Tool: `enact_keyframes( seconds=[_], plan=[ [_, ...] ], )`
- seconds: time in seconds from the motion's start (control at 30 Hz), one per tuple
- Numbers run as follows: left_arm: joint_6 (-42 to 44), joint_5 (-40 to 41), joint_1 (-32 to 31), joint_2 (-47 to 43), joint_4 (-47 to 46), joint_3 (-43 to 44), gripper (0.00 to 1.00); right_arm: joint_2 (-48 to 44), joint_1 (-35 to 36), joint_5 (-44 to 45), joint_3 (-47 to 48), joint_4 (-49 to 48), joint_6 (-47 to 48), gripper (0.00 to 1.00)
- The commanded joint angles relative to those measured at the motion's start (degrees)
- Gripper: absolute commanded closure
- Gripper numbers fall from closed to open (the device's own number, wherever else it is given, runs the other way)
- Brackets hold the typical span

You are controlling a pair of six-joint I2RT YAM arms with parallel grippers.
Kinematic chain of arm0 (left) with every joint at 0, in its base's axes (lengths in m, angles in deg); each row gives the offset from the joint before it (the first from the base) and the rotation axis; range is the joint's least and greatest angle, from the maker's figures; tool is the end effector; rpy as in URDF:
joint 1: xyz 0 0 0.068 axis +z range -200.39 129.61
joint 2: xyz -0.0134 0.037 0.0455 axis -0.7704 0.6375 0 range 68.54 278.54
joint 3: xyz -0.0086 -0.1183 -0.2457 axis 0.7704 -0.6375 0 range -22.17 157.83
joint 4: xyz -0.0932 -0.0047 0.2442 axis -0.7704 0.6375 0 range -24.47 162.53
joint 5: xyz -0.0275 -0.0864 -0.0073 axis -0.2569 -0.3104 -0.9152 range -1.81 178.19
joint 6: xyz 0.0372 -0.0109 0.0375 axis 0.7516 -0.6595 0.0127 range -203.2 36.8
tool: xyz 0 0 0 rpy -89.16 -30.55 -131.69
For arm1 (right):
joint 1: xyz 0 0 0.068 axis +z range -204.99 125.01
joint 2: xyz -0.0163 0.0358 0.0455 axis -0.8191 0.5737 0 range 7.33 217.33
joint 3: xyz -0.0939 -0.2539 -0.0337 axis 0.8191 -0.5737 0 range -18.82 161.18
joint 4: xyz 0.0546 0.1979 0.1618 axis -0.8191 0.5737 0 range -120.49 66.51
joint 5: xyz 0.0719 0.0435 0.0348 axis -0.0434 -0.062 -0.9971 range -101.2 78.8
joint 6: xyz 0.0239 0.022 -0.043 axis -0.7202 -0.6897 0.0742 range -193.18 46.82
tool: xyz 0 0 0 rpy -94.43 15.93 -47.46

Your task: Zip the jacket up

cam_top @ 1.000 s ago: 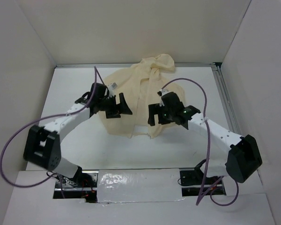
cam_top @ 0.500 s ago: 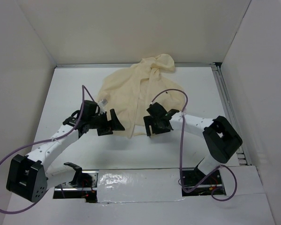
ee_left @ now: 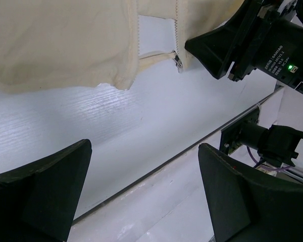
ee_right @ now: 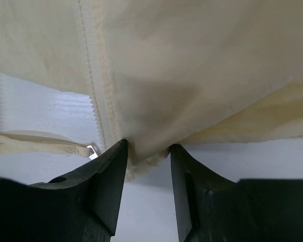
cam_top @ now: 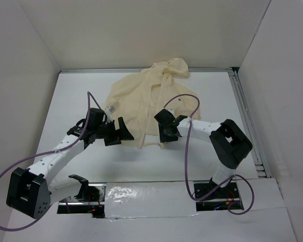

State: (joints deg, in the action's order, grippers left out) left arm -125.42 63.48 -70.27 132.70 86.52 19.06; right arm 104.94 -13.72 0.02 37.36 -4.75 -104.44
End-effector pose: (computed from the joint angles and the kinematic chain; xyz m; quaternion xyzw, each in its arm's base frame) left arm 0.2118 -0.0924 0.2372 -0.0921 0.8981 -0.3659 0.2260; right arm 0.2455 0.2062 0.1577 -0.0659 0.9735 0.0393 0.2155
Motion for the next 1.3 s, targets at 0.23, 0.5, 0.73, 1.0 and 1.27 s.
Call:
enact_keyframes(
  seconds=[0.23, 0.5, 0.73, 1.0, 1.27],
  plan=[
    [0.6, 0.6, 0.6, -0.4, 0.1, 0.4, 0.01, 1.2, 1.4, 2.4, 0.9, 2.6, -5.8, 0.32],
    [0.7, 2.3, 0.4, -1.8, 0.4, 0.2, 0.01, 4.6, 4.8, 7.8, 4.0, 7.7, -11.6, 0.27],
    [1.0, 0.9, 0.2, -1.7, -0.3, 0.3, 0.01, 7.4, 5.0, 7.7, 4.0, 8.5, -14.4, 0.59],
    [1.7, 1.1, 0.0, -0.6, -0.4, 0.7, 0.01, 2.7, 4.3, 5.2, 1.6, 3.2, -10.1, 1.0],
    [5.4, 2.8, -3.4, 4.1, 0.7, 3.8, 0.01, -14.1, 2.6, -3.1, -4.7, -6.1, -2.6, 1.0]
  ],
)
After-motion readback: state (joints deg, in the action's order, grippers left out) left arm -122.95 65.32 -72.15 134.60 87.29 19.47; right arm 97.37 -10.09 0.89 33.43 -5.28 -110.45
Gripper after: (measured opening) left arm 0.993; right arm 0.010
